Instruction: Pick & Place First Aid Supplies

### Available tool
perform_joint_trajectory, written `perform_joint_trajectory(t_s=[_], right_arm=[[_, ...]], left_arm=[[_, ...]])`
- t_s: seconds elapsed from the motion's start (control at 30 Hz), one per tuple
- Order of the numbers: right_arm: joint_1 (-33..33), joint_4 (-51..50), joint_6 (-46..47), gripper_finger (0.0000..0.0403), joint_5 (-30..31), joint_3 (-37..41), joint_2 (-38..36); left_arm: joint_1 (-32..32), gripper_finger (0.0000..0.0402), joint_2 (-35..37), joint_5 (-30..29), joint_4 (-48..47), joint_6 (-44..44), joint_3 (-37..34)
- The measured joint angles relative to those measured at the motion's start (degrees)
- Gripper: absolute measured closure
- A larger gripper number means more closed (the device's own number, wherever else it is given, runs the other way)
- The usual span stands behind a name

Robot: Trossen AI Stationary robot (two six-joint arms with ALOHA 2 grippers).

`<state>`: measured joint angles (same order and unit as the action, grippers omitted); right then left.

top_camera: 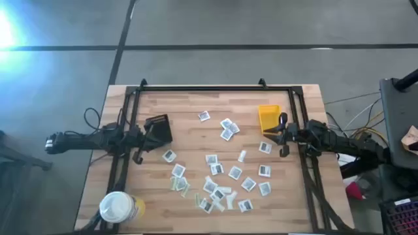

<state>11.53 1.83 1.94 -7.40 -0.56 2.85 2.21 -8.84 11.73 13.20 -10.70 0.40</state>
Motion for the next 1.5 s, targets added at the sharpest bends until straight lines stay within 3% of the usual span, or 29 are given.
perform_joint_trajectory(t_s=[0.3, 0.77, 1.17, 1.5], right_arm=[[0.0, 0.0, 0.01, 0.0335, 0.0, 0.0, 0.0], [0.0, 0.0, 0.01, 0.0318, 0.0, 0.0, -0.04], [0.0, 0.0, 0.0, 0.0335, 0.0, 0.01, -0.04], [0.0, 0.0, 0.0, 0.032, 0.0, 0.01, -0.04]], left_arm=[[-0.01, 0.0396, 0.0, 0.0, 0.01, 0.0, 0.0], [0.01, 0.0396, 0.0, 0.0, 0.0, 0.0, 0.0], [0.0, 0.0396, 0.01, 0.0, 0.0, -0.01, 0.0], [-0.01, 0.0396, 0.0, 0.0, 0.01, 0.0, 0.0]])
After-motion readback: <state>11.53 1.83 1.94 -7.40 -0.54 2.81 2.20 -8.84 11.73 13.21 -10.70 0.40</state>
